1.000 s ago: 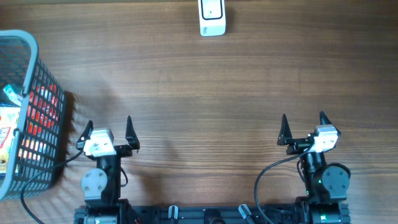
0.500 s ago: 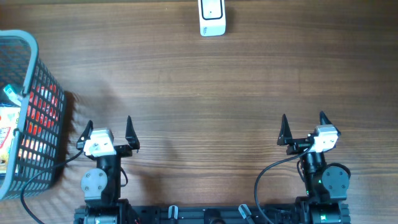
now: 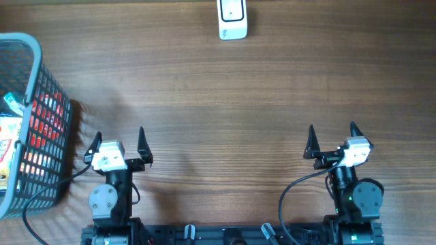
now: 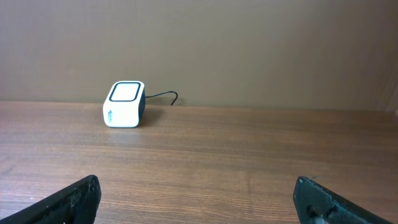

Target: Scan the item barcode

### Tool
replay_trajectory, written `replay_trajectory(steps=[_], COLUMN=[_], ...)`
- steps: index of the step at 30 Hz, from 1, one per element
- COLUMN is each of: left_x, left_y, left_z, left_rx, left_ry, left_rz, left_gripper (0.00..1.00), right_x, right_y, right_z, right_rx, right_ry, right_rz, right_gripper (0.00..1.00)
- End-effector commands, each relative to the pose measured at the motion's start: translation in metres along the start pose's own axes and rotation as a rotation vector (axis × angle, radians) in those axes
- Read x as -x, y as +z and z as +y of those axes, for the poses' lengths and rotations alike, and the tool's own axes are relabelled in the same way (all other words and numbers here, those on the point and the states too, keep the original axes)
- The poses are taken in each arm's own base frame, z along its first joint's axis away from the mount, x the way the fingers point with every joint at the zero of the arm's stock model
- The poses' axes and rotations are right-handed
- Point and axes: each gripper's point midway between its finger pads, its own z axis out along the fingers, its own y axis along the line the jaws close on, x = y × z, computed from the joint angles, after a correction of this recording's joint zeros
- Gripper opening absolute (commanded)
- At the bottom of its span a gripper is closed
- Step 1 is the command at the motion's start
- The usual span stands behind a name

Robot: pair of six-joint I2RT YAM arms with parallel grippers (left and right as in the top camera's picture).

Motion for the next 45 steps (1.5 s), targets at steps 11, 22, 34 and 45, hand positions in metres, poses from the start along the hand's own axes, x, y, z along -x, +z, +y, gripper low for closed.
replay_trajectory(steps=[11, 22, 34, 45], left_x=[-0.0002, -0.0002, -0.0002, -0.0002], left_y=[-0.0001, -0.0001, -0.0001, -0.0001], left_z=[0.0018, 0.0018, 0.0018, 0.0018], left_rx=[0.007, 0.007, 0.007, 0.007], left_ry=[-0.010, -0.010, -0.010, -0.010], left_rz=[-0.003, -0.003, -0.003, -0.003], left_gripper=[1.00, 1.00, 1.00, 1.00], right_x=[-0.0034, -0.0067, -0.0067, -0.0067], right_y=[0.0010, 0.0019, 0.0019, 0.0019], right_z=[0.0020, 0.0020, 0.0020, 0.0020], right_rx=[0.009, 0.010, 0.010, 0.010], right_ry=[-0.016, -0.015, -0.015, -0.015], right_rz=[0.014, 0.028, 0.028, 0.028], right_gripper=[1.00, 1.00, 1.00, 1.00])
